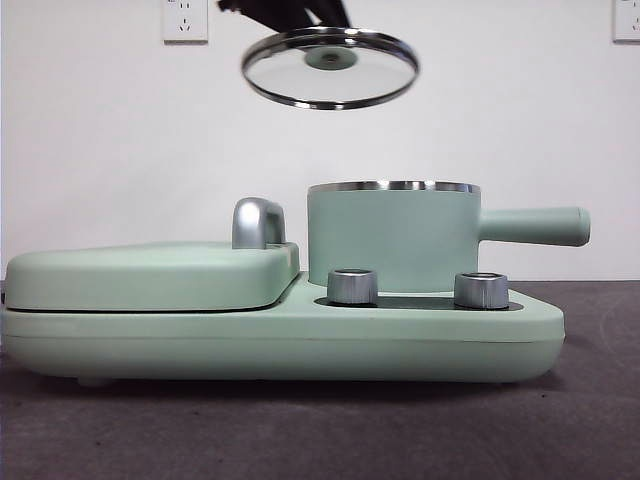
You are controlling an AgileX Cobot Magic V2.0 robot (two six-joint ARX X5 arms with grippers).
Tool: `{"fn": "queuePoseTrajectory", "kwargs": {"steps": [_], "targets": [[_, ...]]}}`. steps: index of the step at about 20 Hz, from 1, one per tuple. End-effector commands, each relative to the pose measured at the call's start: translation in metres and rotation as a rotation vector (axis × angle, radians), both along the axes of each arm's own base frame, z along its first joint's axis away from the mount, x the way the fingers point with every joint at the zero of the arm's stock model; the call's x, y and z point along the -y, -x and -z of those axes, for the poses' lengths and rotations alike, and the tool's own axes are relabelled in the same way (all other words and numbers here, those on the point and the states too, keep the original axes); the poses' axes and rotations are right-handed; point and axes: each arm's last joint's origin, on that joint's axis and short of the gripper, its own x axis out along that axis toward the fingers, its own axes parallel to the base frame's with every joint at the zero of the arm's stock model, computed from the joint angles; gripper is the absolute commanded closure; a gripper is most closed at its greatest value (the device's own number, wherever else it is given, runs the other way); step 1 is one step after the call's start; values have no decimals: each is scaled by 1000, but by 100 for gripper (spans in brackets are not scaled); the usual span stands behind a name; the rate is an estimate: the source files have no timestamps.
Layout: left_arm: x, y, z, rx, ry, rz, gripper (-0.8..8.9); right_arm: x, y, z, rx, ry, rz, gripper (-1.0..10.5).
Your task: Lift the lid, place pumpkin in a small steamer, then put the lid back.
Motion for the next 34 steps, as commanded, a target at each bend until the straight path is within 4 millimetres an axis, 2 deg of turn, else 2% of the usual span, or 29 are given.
{"fn": "queuePoseTrajectory", "kwargs": {"steps": [1,7,12,17,24,31,34], "targets": [[15,-5,-3,54,38,60,799,0,1,-3,8,-20,-3,460],[33,-16,14,50,59,101,799,0,1,-3,-5,-35,6,460],[38,-23,20,69,73,100,799,0,1,-3,-10,-41,12,460],[47,-33,40,28,45,100,799,0,0,-3,-15,-47,21,461],[48,-36,45,22,34,94,799,0,0,-3,-15,-54,24,460],[62,-45,71,-13,-4,94,799,0,0,-4,-13,-59,25,461],[62,-47,73,2,-23,77,799,0,0,-4,-13,-60,26,460]]}}
